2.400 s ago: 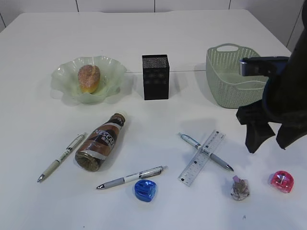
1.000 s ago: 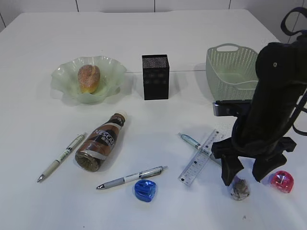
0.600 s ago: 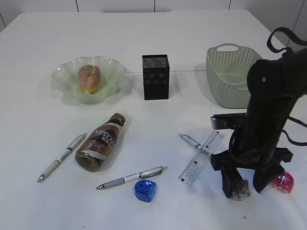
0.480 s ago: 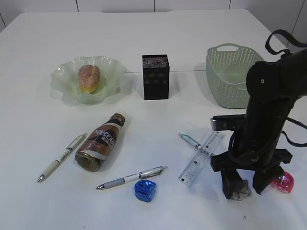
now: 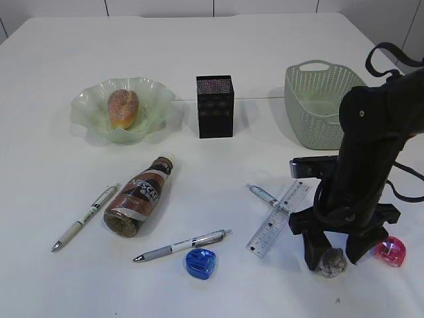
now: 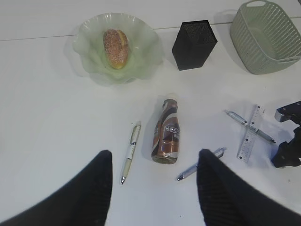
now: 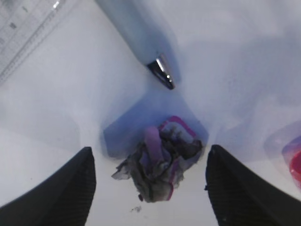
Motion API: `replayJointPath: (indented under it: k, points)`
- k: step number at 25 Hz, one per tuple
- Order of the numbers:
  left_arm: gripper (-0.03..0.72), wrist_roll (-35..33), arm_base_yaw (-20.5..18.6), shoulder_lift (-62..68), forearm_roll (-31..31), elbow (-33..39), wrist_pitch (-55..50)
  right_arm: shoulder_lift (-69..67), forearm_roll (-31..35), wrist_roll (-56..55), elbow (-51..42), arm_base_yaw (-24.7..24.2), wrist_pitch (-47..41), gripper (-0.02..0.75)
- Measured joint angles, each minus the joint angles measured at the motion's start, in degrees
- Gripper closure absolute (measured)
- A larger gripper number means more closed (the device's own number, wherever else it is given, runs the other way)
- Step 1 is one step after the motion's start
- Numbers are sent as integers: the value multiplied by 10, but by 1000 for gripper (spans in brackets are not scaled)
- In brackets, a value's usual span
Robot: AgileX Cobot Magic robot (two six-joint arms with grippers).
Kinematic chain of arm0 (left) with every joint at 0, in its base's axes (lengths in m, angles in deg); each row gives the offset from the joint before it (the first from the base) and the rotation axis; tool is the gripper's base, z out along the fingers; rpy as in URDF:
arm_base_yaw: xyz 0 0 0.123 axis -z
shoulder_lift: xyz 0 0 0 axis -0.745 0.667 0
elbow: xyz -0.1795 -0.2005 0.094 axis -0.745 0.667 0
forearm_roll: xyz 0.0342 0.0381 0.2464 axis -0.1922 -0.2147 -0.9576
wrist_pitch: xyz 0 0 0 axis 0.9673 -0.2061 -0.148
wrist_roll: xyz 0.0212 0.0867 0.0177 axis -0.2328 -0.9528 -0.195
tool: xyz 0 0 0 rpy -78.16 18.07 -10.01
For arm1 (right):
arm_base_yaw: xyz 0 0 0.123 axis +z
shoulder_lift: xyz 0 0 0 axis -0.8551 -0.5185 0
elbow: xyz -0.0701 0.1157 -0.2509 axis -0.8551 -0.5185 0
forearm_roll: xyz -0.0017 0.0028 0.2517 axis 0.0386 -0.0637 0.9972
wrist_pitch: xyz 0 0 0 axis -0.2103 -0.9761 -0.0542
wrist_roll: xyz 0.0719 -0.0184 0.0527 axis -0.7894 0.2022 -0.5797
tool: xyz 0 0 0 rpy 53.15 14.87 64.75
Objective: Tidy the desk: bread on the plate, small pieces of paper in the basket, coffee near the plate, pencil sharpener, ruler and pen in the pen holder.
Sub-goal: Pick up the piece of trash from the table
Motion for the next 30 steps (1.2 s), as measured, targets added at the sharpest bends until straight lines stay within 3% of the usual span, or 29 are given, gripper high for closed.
replayJointPath:
  k: [20,22,25,26,28,30]
  points:
    - [287,0,0,0,-3,0,0,-12,-2,-1,0,0,2,172]
    - [287,0,0,0,-4,0,0,-12,-3,-1,0,0,2,211]
    - [287,0,0,0,-4,0,0,-13,-5,0,0,0,2,391]
    - [287,0,0,0,-5,0,0,-13,-5,0,0,0,2,412]
    - [287,0,0,0,-6,0,0,-13,-5,2,0,0,-2,571]
    - [287,0,0,0,-8,0,0,-13,-7,3,1,0,-7,647]
